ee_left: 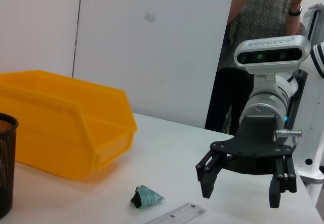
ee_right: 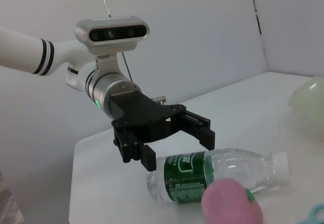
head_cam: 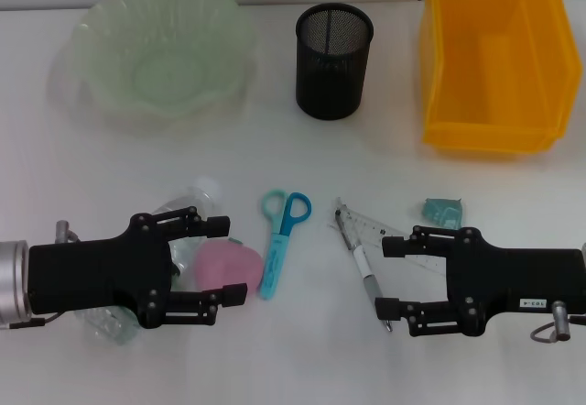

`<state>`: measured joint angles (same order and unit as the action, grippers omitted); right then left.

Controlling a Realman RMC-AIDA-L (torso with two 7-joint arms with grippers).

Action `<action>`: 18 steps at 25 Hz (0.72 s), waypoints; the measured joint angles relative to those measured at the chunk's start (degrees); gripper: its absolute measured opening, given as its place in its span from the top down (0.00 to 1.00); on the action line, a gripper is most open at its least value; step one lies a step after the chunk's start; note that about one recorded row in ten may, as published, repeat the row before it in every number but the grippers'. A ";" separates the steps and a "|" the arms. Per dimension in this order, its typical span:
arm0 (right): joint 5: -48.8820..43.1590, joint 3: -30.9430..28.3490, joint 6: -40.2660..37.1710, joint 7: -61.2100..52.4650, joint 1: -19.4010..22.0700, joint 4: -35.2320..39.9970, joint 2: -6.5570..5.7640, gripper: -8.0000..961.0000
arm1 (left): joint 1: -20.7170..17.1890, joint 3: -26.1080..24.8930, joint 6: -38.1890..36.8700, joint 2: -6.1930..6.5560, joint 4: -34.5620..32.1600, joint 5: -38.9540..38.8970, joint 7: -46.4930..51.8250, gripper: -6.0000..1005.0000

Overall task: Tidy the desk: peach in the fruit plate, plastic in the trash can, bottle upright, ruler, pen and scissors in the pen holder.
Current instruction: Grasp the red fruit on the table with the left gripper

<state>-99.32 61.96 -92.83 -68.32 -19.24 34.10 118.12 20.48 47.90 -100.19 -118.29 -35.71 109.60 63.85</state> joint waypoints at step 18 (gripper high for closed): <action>0.35 -0.17 -0.34 -0.28 0.63 -0.01 -0.10 0.16 | 0.32 2.69 5.67 -0.47 -0.17 0.37 -0.57 0.16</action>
<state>-98.97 61.80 -93.17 -68.60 -18.61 34.10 118.02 20.80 50.59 -94.52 -118.77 -35.88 109.97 63.28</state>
